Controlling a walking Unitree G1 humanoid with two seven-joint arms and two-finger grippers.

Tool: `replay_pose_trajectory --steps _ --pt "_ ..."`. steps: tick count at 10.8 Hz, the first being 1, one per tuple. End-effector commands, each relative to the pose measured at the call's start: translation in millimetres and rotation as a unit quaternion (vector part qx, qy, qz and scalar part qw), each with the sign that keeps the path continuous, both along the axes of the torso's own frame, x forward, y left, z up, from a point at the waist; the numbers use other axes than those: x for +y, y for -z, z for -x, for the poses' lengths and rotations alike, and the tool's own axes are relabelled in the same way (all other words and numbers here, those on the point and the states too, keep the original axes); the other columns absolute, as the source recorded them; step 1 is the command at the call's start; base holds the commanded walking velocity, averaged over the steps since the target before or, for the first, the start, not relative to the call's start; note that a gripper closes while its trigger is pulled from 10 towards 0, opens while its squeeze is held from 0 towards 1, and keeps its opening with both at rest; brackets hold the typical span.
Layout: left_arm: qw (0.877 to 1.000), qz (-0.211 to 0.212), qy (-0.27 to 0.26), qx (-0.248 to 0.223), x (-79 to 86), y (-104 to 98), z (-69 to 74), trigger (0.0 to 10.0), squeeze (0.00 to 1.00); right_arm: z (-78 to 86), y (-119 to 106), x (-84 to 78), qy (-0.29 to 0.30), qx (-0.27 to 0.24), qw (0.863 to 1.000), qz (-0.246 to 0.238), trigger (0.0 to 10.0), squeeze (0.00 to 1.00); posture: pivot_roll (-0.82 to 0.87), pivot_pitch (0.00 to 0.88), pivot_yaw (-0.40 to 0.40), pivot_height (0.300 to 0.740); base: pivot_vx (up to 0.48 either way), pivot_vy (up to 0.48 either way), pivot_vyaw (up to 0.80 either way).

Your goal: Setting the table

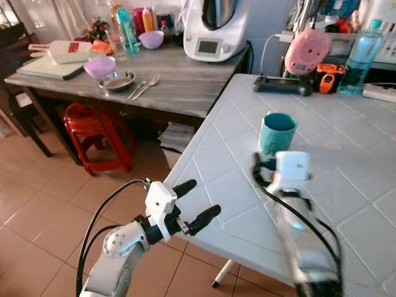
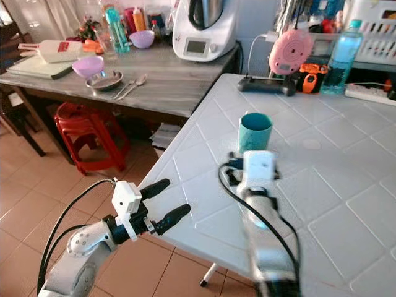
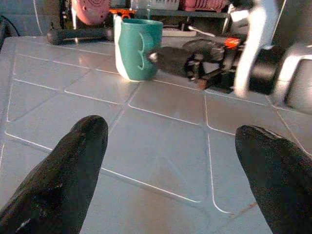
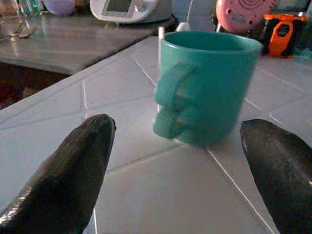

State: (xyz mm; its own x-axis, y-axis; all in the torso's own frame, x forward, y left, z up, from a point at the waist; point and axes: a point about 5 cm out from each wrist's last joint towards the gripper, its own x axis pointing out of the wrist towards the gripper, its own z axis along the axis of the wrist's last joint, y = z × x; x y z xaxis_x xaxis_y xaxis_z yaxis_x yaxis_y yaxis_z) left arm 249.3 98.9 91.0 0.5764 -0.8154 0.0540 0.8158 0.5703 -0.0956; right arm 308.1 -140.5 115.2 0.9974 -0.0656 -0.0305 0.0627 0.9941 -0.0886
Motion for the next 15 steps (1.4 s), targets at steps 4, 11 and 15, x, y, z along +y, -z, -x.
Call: replay_pose_trajectory --steps 4,11,15 --pt "1.0 0.011 0.012 0.006 2.0 -2.0 -1.3 10.0 0.0 -25.0 -7.3 3.9 0.027 -0.005 1.0 -0.004 10.0 0.0 0.0 0.0 0.075 0.74 0.0 0.0 0.0" --pt "1.0 0.018 0.019 0.002 1.6 -2.8 -3.7 10.0 0.0 -34.7 -5.1 -23.8 0.095 -0.011 0.995 0.019 10.0 0.0 0.0 0.0 0.077 0.74 0.0 0.0 0.0" --pt "1.0 0.014 0.013 -0.002 -0.3 -7.5 -6.1 10.0 0.0 -42.1 -9.7 -32.1 0.081 -0.022 0.996 0.024 4.5 0.0 0.0 0.0 0.076 0.74 0.0 0.0 0.0"
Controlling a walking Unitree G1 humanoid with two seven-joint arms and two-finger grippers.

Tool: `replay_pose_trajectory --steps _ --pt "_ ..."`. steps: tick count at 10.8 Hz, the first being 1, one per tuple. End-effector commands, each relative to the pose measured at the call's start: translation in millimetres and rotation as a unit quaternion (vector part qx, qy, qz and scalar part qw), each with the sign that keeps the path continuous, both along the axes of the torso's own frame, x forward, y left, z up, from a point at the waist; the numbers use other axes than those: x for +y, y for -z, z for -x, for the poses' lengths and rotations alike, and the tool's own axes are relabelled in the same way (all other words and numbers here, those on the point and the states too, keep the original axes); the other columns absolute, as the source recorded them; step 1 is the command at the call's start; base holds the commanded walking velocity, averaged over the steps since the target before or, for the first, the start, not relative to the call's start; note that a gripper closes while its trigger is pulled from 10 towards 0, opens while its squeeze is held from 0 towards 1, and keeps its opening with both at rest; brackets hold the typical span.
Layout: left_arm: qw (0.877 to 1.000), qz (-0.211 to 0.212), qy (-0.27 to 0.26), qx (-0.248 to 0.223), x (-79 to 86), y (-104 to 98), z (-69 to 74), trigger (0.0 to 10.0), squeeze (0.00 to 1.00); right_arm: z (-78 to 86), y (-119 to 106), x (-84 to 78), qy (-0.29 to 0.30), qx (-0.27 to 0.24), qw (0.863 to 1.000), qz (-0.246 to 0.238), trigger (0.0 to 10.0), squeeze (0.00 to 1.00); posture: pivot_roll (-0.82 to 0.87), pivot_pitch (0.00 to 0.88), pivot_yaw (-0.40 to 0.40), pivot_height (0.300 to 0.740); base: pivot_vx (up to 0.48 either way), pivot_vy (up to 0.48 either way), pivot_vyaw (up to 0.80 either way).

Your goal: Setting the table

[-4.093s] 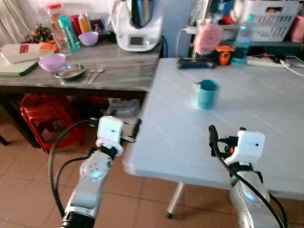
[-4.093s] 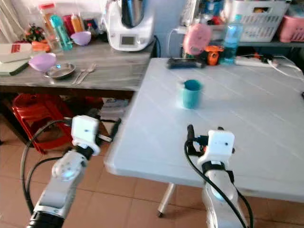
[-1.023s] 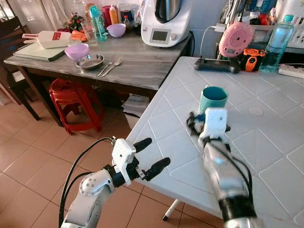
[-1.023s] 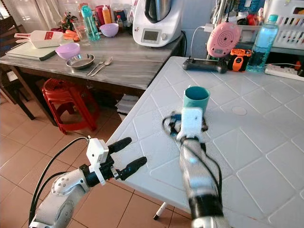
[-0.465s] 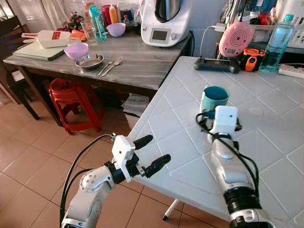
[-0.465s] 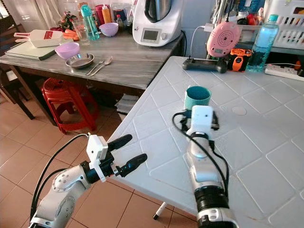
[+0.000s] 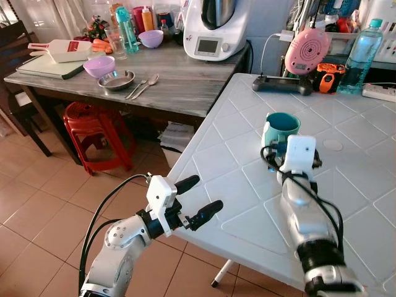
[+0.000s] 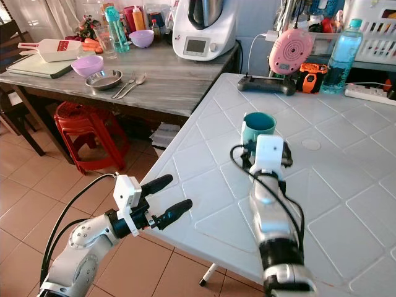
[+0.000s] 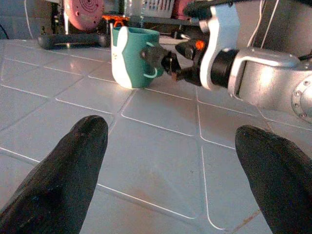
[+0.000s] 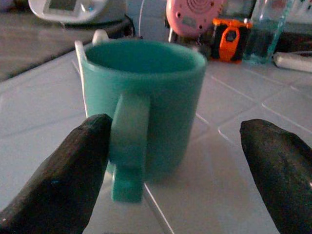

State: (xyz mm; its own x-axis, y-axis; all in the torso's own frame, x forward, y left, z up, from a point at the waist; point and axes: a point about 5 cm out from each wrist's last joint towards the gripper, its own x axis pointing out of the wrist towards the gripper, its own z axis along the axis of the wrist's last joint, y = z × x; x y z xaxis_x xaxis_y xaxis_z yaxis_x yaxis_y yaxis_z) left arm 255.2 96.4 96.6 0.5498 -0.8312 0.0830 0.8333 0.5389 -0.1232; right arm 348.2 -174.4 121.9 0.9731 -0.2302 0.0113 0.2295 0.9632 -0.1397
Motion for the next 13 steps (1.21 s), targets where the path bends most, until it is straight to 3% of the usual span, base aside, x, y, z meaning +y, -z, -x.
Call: replay_pose_trajectory --steps 1,5,13 --pt "1.0 -0.007 -0.005 -0.006 2.0 -2.4 1.6 10.0 0.0 -5.4 -5.5 3.9 -0.018 -0.009 1.0 -0.005 0.0 0.0 0.01 0.0 0.076 0.74 0.0 0.0 0.0" --pt "1.0 -0.012 -0.012 -0.008 2.5 -6.7 0.7 10.0 0.0 -10.3 -4.5 12.7 -0.042 -0.009 0.999 -0.002 0.0 0.0 0.01 0.0 0.071 0.74 0.0 0.0 0.0" --pt "1.0 -0.015 -0.013 -0.002 1.2 -3.3 -1.1 10.0 0.0 -8.3 1.7 9.5 -0.038 -0.004 0.999 -0.002 0.0 0.0 0.01 0.0 0.073 0.74 0.0 0.0 0.0"
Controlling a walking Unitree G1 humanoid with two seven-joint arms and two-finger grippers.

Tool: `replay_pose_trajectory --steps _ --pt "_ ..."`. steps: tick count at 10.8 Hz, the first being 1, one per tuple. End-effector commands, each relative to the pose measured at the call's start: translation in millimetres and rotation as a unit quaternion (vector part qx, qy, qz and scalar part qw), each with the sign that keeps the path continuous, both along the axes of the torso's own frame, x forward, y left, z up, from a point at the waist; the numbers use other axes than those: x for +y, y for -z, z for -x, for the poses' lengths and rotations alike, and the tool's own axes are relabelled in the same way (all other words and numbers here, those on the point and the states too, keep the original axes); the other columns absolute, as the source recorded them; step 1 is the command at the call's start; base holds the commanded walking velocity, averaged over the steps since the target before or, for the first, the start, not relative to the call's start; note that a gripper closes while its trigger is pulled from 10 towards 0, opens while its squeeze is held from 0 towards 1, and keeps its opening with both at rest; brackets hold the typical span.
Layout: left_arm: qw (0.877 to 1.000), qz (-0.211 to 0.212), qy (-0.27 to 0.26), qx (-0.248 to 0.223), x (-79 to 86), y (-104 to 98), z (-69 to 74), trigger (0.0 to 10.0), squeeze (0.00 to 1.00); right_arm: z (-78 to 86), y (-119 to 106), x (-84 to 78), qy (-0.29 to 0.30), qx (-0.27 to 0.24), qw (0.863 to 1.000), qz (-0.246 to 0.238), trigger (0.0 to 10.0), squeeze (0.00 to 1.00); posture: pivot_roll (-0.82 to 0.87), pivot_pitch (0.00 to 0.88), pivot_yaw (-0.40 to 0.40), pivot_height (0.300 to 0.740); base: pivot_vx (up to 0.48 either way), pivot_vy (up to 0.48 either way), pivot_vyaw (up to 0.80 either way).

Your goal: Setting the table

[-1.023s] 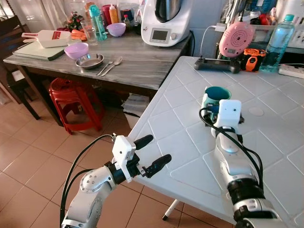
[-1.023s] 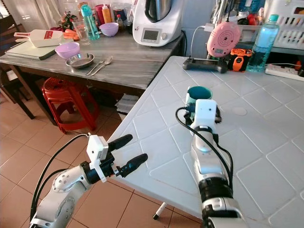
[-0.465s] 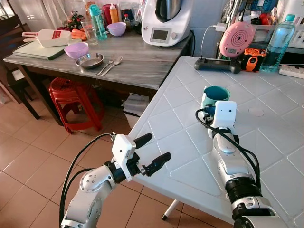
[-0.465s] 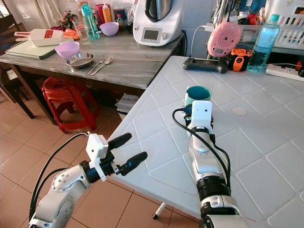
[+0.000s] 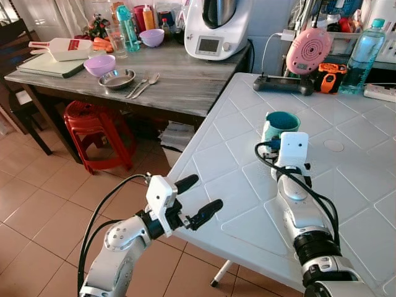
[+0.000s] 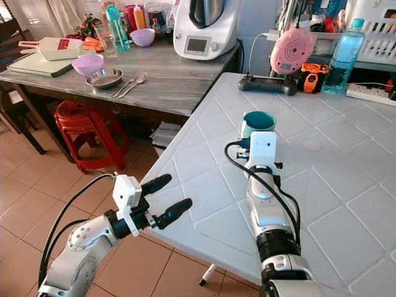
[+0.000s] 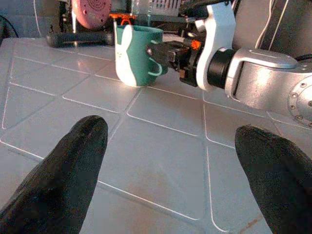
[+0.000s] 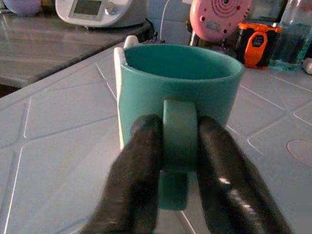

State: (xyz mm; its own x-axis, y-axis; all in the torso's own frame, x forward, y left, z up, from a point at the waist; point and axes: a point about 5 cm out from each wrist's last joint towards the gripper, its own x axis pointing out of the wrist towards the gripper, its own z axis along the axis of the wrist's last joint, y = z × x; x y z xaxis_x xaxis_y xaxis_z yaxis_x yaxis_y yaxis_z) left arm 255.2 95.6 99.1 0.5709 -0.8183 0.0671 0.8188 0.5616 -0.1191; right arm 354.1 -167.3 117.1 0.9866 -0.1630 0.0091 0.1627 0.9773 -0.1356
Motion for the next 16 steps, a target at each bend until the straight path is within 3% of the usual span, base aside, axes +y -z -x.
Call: replay_pose_trajectory --steps 1,4,6,7,8,12,16 --pt "1.0 -0.006 -0.001 -0.005 1.4 -2.2 -5.5 10.0 0.0 -2.4 -3.4 1.6 -0.002 -0.006 1.0 0.0 0.0 0.0 0.01 0.0 0.071 0.74 0.0 0.0 0.0" --pt "1.0 0.003 -0.013 -0.013 0.9 -2.6 -8.8 10.0 0.0 5.7 -4.9 -5.6 0.002 -0.02 1.0 0.0 0.0 0.0 0.01 0.0 0.059 0.74 0.0 0.0 0.0" --pt "0.997 -0.017 -0.072 -0.013 9.3 3.1 -13.9 10.0 0.0 16.8 -8.6 -9.3 0.005 -0.046 0.999 -0.006 0.0 0.0 0.01 0.0 0.054 0.74 0.0 0.0 0.0" --pt "0.99 -0.045 -0.132 0.0 18.0 10.6 -23.8 10.0 0.0 28.0 -17.2 -8.9 -0.005 -0.083 0.997 -0.001 3.0 0.0 0.01 0.0 0.051 0.74 0.0 0.0 0.0" --pt "0.983 -0.047 -0.178 0.004 26.3 12.0 -30.7 10.0 0.0 41.5 -20.2 -11.7 -0.004 -0.095 0.995 -0.006 10.0 0.0 0.0 0.0 0.055 0.74 0.0 0.0 0.0" --pt "0.974 -0.031 -0.223 0.011 32.5 8.3 -46.9 10.0 0.0 76.8 -11.5 -26.2 0.025 -0.066 0.997 -0.012 10.0 0.0 -0.03 0.0 0.07 0.74 0.0 0.076 -0.35" --pt "0.974 -0.033 -0.223 0.012 33.1 12.5 -45.0 10.0 0.0 82.8 -11.8 -19.4 0.012 -0.058 0.998 -0.011 10.0 0.0 -0.03 0.0 0.075 0.74 0.0 0.402 -0.36"
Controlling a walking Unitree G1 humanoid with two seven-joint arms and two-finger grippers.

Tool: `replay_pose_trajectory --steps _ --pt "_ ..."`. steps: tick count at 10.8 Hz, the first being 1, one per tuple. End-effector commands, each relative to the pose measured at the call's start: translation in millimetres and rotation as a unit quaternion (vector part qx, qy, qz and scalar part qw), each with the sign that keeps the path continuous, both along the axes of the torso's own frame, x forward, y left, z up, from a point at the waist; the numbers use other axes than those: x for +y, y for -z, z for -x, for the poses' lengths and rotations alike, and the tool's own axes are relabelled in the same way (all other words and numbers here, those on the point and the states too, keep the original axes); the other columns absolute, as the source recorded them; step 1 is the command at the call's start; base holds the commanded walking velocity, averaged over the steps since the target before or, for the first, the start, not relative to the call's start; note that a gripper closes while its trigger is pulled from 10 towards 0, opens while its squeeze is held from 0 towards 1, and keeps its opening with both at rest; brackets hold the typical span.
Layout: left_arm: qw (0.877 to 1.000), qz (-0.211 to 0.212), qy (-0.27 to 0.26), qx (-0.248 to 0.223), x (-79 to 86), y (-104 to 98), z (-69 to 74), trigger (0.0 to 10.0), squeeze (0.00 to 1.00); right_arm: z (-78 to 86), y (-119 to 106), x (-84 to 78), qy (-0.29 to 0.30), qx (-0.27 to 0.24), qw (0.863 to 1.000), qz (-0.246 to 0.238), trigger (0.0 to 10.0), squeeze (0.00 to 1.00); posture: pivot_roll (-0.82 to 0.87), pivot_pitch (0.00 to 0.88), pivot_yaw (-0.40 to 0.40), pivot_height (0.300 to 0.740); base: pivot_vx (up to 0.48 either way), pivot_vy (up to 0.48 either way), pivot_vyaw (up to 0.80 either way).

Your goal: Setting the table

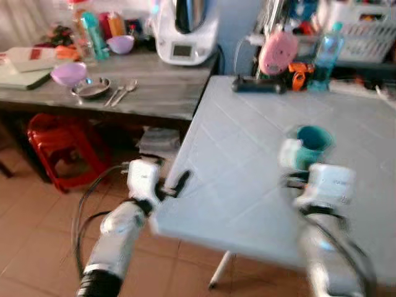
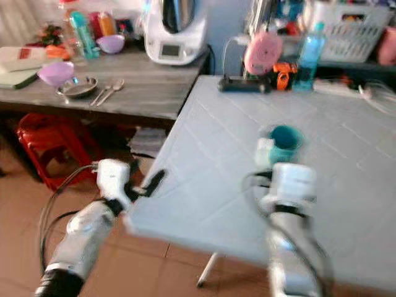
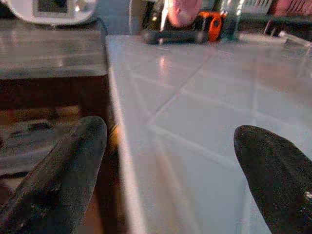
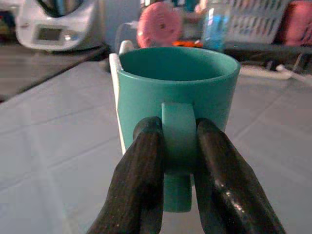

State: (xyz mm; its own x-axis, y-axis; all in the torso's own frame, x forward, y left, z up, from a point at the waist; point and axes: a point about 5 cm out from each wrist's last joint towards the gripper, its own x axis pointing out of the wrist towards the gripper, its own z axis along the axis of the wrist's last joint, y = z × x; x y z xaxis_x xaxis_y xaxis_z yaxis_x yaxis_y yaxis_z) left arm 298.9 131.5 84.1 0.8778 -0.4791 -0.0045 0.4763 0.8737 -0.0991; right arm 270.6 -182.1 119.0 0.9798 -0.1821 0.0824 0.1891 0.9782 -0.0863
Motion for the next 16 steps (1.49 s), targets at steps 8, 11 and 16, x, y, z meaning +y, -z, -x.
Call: replay_pose_trajectory --steps 8,11,16 --pt "1.0 -0.006 0.008 -0.01 -6.5 -2.7 -2.2 10.0 0.0 -7.8 -13.7 -0.7 0.0 -0.022 1.0 0.009 10.0 0.0 -0.02 0.0 0.083 0.74 0.0 0.409 -0.59" --pt "1.0 -0.007 0.007 -0.01 -7.7 -2.6 -2.0 10.0 0.0 -8.2 -13.6 0.2 -0.001 -0.024 1.0 0.012 10.0 0.0 -0.02 0.0 0.085 0.74 0.0 0.409 -0.35" --pt "1.0 -0.003 0.005 -0.016 -10.7 -6.5 -4.3 10.0 0.0 -8.0 -13.7 -4.0 0.007 -0.024 0.999 0.023 10.0 0.0 -0.02 0.0 0.078 0.74 0.0 0.409 0.6"
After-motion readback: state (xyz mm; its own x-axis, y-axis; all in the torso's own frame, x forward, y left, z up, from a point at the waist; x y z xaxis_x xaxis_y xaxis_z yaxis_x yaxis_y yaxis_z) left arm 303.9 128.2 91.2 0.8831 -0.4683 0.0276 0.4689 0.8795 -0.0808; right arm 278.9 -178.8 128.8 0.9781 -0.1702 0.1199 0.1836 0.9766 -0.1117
